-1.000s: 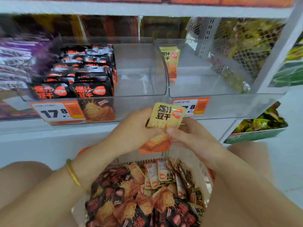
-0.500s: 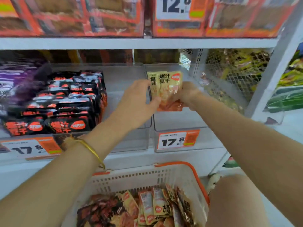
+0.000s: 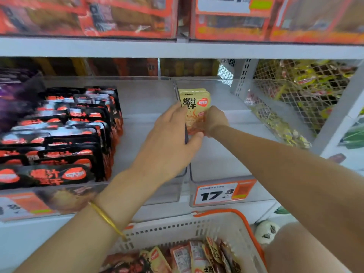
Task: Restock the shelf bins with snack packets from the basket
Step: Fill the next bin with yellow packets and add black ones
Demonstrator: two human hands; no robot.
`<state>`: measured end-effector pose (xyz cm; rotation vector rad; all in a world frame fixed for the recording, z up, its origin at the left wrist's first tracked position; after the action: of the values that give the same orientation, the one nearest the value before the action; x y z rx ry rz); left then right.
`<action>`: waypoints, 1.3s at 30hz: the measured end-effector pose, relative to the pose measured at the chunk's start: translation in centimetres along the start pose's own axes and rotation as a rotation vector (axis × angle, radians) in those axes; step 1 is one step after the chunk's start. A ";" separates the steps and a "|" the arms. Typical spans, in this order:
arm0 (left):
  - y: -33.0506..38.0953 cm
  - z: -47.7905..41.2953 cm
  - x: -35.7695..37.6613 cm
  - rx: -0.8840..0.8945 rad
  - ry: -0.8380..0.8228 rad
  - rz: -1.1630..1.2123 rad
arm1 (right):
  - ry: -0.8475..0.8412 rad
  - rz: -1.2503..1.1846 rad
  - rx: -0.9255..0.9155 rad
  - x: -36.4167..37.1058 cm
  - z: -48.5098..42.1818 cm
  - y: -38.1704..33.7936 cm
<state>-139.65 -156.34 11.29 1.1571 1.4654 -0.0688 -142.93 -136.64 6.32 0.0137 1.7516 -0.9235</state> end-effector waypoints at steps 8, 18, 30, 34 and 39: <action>0.7 0.4 -0.5 -0.001 -0.015 -0.020 | -0.071 -0.124 0.094 -0.1 -0.2 0.0; 1.3 0.4 -0.4 -0.030 -0.032 -0.027 | -0.011 -0.349 0.166 -1.3 0.3 -1.1; 1.3 0.6 -0.2 -0.056 -0.009 -0.033 | -0.045 -0.334 0.196 -1.2 0.8 -0.7; 1.5 0.9 -0.3 -0.027 0.015 -0.034 | -0.030 -0.367 0.209 -1.3 1.0 -0.7; 2.4 3.7 -1.7 0.085 0.166 0.017 | 0.004 -0.206 0.049 -4.8 4.2 -1.7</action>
<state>-135.72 -158.48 12.84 1.2693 1.6112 -0.0238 -138.38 -138.25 10.75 -0.1355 1.7568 -1.1155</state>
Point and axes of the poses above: each hand's wrist, its own z-axis away from the middle knuckle, its own x-axis out of the palm, y = z × x, the point moved 1 cm from there along -z, towards the middle knuckle, and after that the axes turned 8 degrees about -x, right-handed, at the moved point
